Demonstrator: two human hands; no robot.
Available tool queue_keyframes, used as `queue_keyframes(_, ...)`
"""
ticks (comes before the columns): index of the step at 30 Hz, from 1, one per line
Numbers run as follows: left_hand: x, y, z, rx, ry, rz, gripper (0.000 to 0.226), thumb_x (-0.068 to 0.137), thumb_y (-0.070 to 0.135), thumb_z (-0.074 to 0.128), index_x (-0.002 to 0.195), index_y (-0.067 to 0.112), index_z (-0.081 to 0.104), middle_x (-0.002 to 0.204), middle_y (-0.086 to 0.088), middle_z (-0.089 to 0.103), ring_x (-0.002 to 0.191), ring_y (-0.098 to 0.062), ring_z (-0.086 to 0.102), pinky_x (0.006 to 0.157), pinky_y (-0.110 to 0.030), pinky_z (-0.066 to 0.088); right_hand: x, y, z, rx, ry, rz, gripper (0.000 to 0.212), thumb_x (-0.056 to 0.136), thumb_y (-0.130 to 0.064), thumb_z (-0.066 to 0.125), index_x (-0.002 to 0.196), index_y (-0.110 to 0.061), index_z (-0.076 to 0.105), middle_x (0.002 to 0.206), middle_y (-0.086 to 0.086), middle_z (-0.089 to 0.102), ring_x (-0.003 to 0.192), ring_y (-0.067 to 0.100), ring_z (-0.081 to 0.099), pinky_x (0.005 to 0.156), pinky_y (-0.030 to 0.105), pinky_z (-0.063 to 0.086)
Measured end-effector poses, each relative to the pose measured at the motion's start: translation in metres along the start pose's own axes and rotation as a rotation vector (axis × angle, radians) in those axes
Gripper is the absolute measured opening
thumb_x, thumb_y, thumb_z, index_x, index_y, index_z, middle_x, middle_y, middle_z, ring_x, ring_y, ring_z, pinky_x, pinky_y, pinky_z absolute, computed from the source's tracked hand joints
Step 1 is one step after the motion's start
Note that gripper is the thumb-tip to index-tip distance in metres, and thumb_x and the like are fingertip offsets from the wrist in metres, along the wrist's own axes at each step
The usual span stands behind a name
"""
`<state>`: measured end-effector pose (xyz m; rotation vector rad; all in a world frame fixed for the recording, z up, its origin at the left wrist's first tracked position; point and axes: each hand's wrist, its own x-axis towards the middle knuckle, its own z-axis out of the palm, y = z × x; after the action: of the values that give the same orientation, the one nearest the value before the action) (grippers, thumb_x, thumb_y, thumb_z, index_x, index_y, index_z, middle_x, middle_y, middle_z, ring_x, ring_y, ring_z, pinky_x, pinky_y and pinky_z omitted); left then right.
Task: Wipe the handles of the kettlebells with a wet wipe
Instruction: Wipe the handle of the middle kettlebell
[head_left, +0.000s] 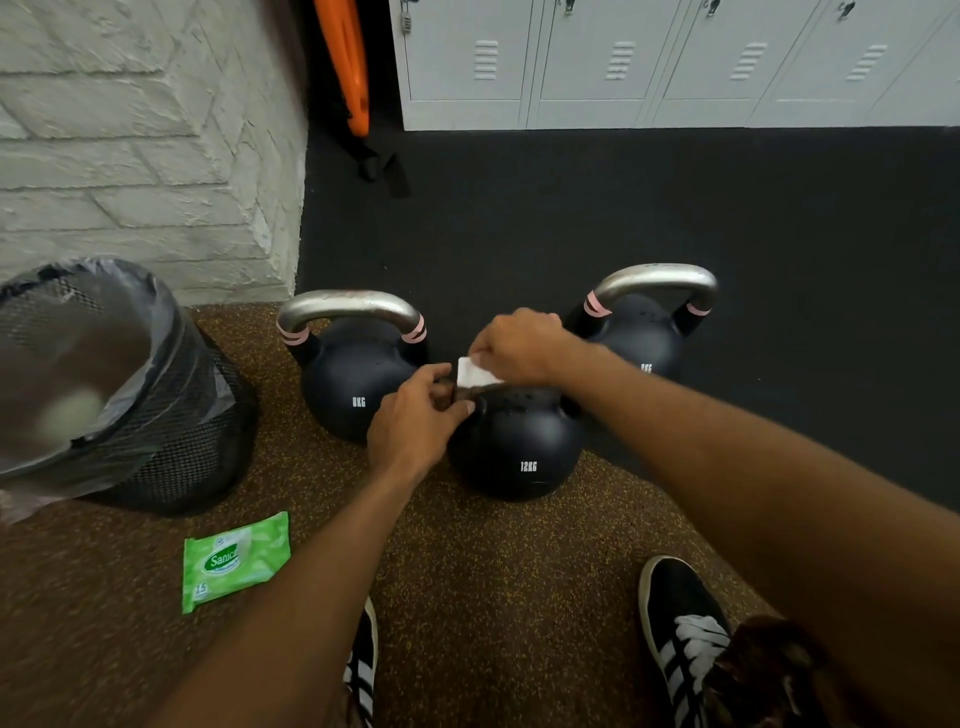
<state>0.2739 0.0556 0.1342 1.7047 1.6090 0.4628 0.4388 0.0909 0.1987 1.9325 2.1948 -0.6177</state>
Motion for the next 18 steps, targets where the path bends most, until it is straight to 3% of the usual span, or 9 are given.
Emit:
queue_keyframes(3,-0.002,0.01,0.007,0.174,0.111,0.053,0.04,0.086,0.05,0.069,0.123,0.037,0.062,0.111,0.011,0.072,0.102,-0.015,0.067,0.081,-0.041,0.056,0.008,0.023,-0.019,0.234,-0.148,0.016,0.025,0.094,-0.027,0.054,0.104,-0.018,0.076,0.106,0.0,0.071,0.096,0.018,0.063,0.091,0.037,0.049)
queue_keyframes(9,0.003,0.012,0.005,0.238,0.128,0.066,0.041,0.086,0.055,0.067,0.122,0.035,0.064,0.108,0.012,0.072,0.099,-0.013,0.066,0.077,-0.036,0.055,0.006,0.057,-0.01,0.579,-0.19,0.005,0.017,0.094,-0.028,0.062,0.098,-0.025,0.078,0.091,-0.008,0.075,0.091,0.011,0.068,0.094,0.037,0.051)
queue_keyframes(14,0.002,0.014,0.002,0.236,0.136,0.053,0.044,0.083,0.056,0.069,0.122,0.037,0.065,0.107,0.014,0.073,0.1,-0.014,0.067,0.077,-0.037,0.055,-0.003,0.054,-0.009,0.469,-0.081,-0.125,0.016,0.093,-0.032,0.064,0.104,-0.032,0.076,0.098,-0.018,0.072,0.091,-0.001,0.063,0.083,0.02,0.044)
queue_keyframes(18,0.001,0.017,0.001,0.249,0.134,0.051,0.041,0.084,0.054,0.07,0.122,0.037,0.066,0.105,0.014,0.073,0.095,-0.013,0.067,0.072,-0.035,0.055,-0.008,0.038,-0.005,0.223,0.076,-0.229,0.02,0.089,-0.036,0.067,0.107,-0.031,0.075,0.102,-0.014,0.073,0.087,-0.002,0.06,0.078,0.019,0.044)
